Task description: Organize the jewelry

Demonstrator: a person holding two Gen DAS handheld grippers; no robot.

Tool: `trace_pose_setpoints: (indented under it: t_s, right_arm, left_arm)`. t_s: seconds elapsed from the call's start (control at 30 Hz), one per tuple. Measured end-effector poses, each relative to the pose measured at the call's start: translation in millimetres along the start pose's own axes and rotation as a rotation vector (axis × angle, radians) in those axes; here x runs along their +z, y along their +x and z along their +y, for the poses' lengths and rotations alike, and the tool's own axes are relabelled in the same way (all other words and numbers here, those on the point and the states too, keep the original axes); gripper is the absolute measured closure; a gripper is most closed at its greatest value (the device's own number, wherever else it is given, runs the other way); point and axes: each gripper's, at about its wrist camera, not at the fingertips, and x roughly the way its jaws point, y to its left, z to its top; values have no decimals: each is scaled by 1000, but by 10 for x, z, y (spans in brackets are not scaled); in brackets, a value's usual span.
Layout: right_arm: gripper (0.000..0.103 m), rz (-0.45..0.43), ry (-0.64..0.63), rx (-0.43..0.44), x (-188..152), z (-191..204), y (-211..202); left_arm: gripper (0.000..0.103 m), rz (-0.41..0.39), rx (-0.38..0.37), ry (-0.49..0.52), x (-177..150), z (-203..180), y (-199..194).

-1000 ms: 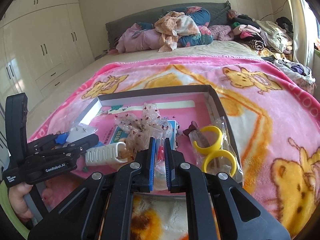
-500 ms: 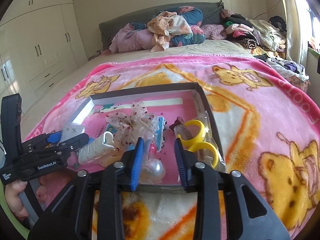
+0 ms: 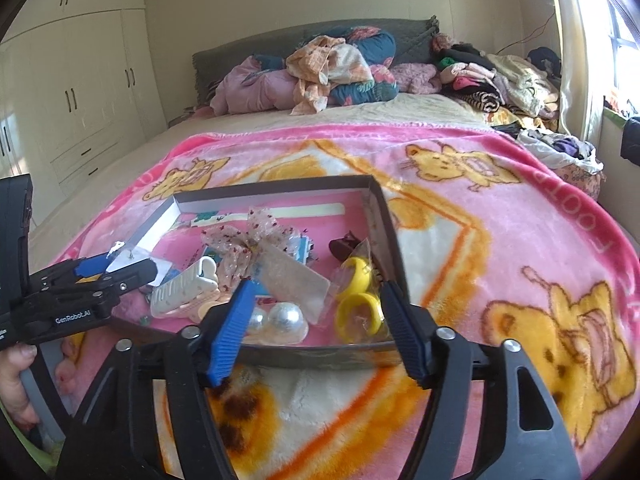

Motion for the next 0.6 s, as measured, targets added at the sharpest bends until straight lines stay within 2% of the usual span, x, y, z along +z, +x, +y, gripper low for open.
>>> trace_pose_setpoints:
  t_s: [0.1,0.2,0.43,0.6]
  right_arm:
    - [29,-20,10,-10,6,-34,-74]
    - [25,-44,24,-15,16,-76,-173]
    - [16,-91,44,-23,17,-153,-388]
    - [13,-125,46,-25,-2,-158,-567]
  left_arm:
    - [25,-10,1,3,-3,-29,-67]
    - [18,-24,2,6,10,-68,-152]
    - [12,-57,5,12,36,-140,-359]
    - [12,-84,2,9,21,-195,-544]
